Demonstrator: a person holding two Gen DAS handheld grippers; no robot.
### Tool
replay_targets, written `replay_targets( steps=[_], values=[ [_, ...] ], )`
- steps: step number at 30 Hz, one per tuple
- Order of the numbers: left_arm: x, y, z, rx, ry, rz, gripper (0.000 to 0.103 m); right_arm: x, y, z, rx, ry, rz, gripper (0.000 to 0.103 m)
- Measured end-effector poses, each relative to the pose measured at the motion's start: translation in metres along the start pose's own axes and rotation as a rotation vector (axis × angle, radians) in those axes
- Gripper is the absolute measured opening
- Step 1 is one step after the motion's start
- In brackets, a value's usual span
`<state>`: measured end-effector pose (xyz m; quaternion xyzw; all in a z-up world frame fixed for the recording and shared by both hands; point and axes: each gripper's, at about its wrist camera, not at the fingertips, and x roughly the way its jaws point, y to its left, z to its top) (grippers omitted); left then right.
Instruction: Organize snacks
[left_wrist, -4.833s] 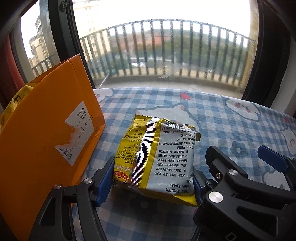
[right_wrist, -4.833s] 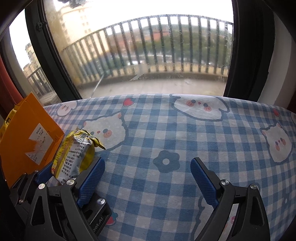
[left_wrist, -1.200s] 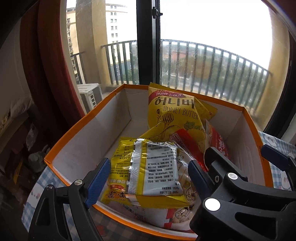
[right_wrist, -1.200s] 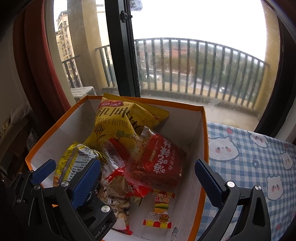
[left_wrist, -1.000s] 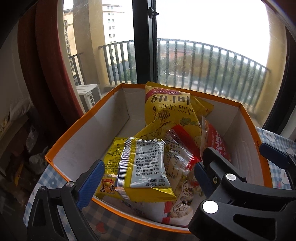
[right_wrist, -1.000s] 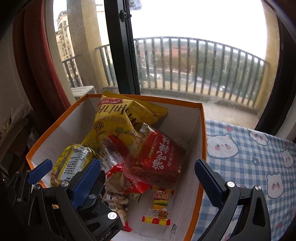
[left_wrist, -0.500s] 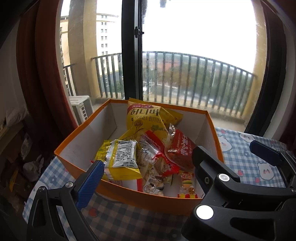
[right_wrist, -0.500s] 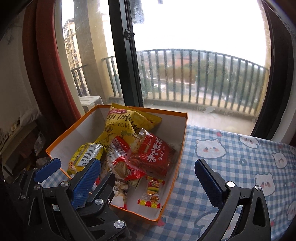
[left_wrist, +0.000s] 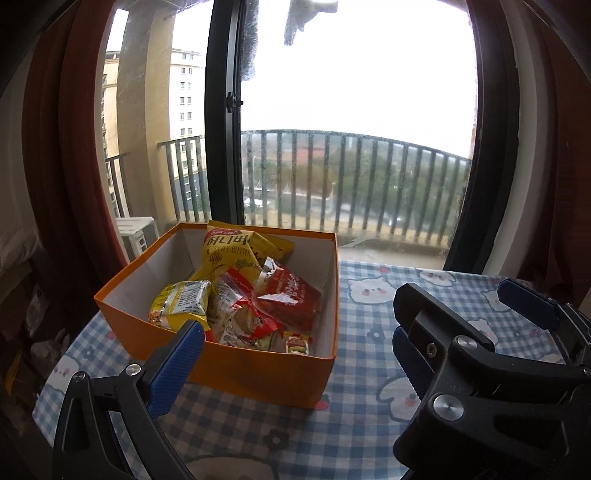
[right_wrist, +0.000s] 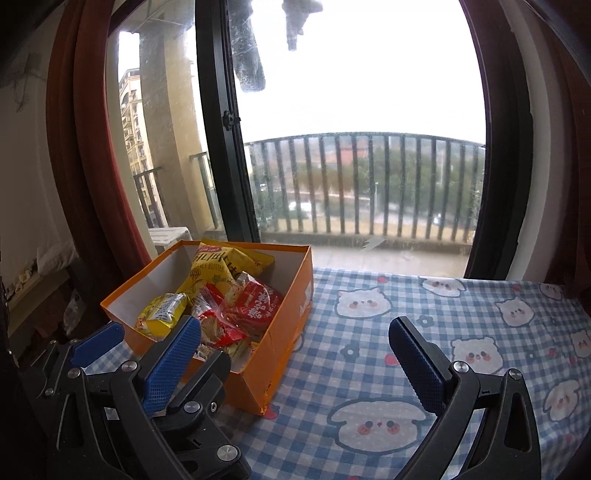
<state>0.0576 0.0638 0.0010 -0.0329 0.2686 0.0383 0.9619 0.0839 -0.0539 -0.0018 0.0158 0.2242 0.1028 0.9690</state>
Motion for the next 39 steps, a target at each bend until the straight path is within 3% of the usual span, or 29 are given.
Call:
replay_targets(
  steps=[9, 19, 39],
  values=[
    [-0.032, -0.029, -0.015, 0.029, -0.06, -0.006, 0.102, -0.06, -0.039, -0.02, 0.02, -0.095, -0.086, 0.103],
    [-0.056, -0.044, -0.032, 0.052, -0.108, -0.009, 0.102, -0.102, -0.071, -0.043, 0.065, -0.13, -0.179, 0.103],
    [-0.068, -0.067, -0.042, 0.067, -0.123, -0.037, 0.102, -0.124, -0.097, -0.059, 0.093, -0.156, -0.22, 0.103]
  ],
)
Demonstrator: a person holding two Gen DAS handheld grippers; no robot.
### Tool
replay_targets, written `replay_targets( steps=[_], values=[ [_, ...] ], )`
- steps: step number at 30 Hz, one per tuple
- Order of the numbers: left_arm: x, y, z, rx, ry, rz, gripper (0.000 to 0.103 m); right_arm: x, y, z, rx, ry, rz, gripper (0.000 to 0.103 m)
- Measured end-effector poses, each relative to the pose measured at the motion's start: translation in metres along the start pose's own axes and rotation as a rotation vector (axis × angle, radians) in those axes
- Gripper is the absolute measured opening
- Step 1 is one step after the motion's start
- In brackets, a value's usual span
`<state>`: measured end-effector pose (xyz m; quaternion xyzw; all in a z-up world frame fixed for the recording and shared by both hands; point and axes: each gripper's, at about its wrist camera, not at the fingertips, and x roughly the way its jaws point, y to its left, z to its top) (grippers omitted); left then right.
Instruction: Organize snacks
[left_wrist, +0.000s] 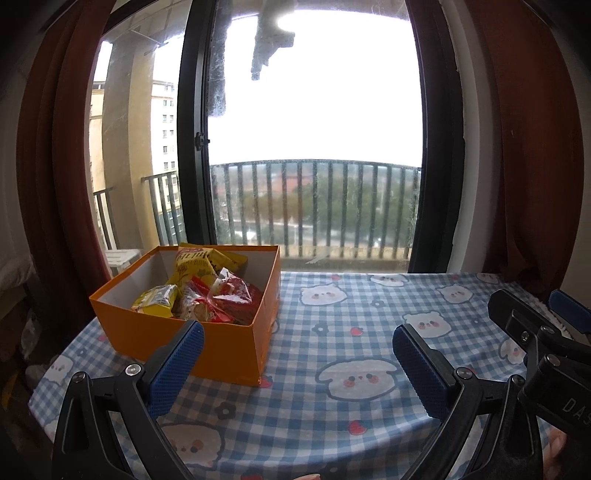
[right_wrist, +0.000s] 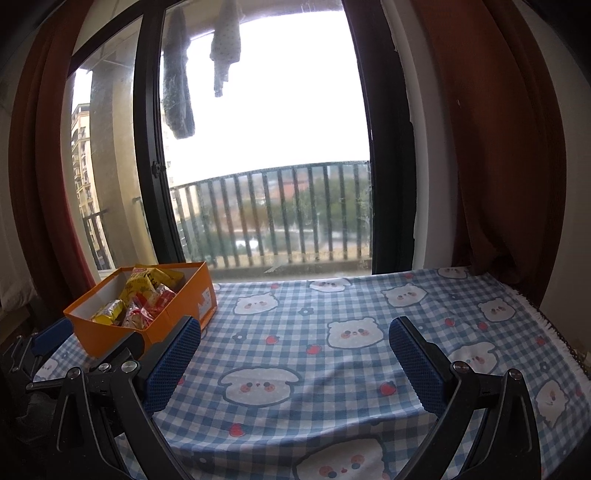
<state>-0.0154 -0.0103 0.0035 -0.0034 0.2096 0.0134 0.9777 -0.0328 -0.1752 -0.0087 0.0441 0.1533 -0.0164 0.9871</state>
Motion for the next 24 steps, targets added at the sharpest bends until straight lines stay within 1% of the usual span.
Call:
replay_targets(
  steps=[3, 15, 24],
  values=[
    [-0.0015, -0.0018, -0.0012, 0.003, -0.004, 0.003, 0.102, -0.0031, -0.0007, -0.0015, -0.002, -0.01, -0.001, 0.103],
    [-0.0047, 0.0017, -0.0018, -0.006, -0.003, -0.007, 0.102, -0.0035, -0.0031, -0.0032, 0.008, -0.003, -0.006, 0.103],
    [-0.0059, 0.0022, -0.0033, -0.006, -0.004, -0.002, 0.102, -0.0048, -0.0009, -0.0031, 0.006, -0.001, -0.007, 0.103]
  ],
)
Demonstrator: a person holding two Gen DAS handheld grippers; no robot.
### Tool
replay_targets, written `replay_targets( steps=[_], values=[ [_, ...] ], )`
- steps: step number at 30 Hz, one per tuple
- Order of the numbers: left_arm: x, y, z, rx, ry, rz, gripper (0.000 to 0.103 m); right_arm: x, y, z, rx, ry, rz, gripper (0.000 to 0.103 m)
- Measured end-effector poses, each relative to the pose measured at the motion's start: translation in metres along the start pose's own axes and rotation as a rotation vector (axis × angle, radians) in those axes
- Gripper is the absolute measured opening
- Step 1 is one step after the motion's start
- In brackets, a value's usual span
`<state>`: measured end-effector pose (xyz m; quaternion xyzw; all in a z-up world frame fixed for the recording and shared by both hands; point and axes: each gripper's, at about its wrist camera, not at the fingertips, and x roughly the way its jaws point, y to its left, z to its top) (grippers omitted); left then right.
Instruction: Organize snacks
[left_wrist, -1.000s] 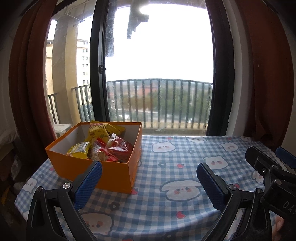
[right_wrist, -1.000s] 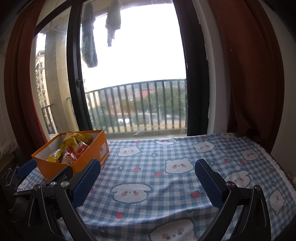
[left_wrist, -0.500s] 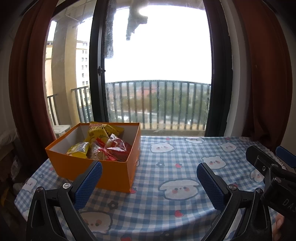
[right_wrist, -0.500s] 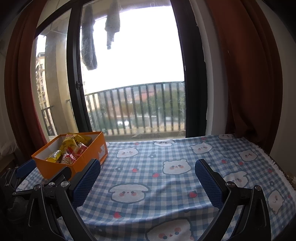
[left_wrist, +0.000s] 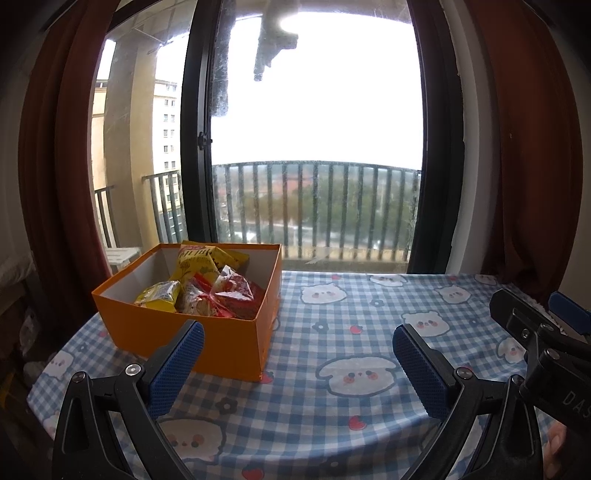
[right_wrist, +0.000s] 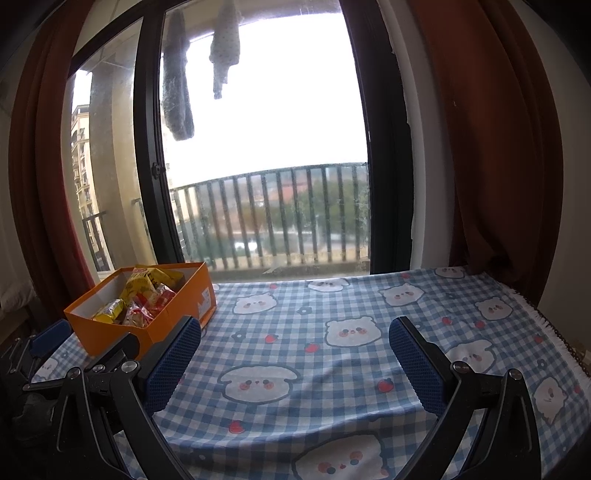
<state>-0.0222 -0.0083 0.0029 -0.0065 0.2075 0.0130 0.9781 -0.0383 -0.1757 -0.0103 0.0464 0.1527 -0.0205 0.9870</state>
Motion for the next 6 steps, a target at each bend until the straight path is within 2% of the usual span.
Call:
replay_targets(
  steps=[6],
  values=[
    [0.0002, -0.0003, -0.0035, -0.002, 0.01, -0.001, 0.102, 0.0005, 0.0004, -0.0019, 0.008, 0.013, 0.005, 0.103]
  ],
)
